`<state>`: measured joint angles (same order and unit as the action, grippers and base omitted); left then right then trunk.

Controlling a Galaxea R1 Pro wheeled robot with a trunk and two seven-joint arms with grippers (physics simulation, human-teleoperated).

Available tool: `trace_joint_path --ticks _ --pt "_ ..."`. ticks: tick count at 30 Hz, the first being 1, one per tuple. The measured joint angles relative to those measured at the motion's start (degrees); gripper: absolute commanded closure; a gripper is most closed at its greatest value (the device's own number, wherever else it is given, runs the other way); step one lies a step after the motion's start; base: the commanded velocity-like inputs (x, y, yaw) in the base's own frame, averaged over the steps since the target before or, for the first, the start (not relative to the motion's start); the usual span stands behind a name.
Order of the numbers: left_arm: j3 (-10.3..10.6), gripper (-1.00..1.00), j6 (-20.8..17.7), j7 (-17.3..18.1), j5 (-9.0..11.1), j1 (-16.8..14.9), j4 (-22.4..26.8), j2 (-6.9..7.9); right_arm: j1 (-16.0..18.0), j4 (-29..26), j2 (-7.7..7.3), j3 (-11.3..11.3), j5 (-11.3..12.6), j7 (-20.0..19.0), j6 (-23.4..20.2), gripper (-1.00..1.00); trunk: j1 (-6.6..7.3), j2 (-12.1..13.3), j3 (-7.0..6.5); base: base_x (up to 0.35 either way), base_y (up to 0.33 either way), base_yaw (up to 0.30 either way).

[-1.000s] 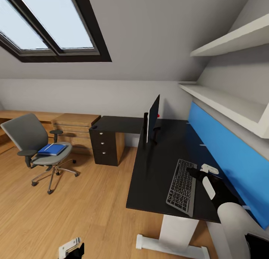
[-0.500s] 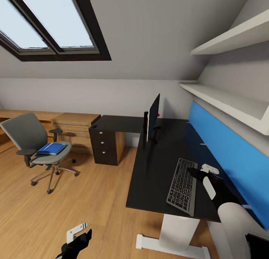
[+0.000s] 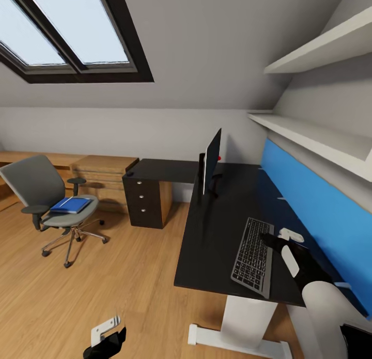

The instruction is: In the bedroom, organize the workspace by keeping the computer under the desk, ensuring the monitor is on the desk, placing the keyboard on the desk next to the monitor, placing the mouse on the desk next to the keyboard, moving the folder from the swivel chair onto the desk next to the mouse, stacking the notebook on top of the folder with the pen on top of the notebook, and positioning the swivel chair next to the desk.

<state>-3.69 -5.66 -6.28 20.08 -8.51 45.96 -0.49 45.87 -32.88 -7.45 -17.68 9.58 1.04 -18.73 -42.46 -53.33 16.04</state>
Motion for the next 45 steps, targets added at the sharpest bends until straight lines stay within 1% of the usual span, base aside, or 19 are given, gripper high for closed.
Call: trace_joint_path --ticks 3,9,16,31,45 --pt "0.04 -1.0 0.04 0.0 -0.03 0.0 -0.57 -0.04 -0.05 0.01 -0.74 -0.05 -0.01 0.0 -0.03 -1.0 -0.66 -1.21 0.54 0.0 0.0 0.0" --pt "0.08 -1.0 0.05 0.0 -0.02 0.0 -1.06 -0.08 -0.1 0.17 -2.74 -0.1 0.56 -0.45 -0.1 -1.0 -1.98 -3.61 1.62 0.0 0.0 0.0" --pt "0.04 -1.0 0.08 0.01 0.03 0.0 -1.23 -0.09 -0.15 0.25 -3.66 -0.1 1.59 -1.51 -0.05 -1.0 -3.52 -6.43 2.88 0.0 0.0 0.0" --pt "0.0 -1.0 0.11 0.0 0.1 0.0 -1.26 -0.1 -0.2 0.43 -3.71 -0.02 1.79 -1.82 -0.11 -1.0 -6.81 -12.45 5.57 0.0 0.0 0.0" --pt "0.0 -1.0 0.11 0.0 0.11 -0.01 -1.56 -0.15 -0.19 2.21 -3.64 0.01 1.87 -1.77 -0.05 -1.0 -9.89 -18.07 8.09 0.0 0.0 0.0"
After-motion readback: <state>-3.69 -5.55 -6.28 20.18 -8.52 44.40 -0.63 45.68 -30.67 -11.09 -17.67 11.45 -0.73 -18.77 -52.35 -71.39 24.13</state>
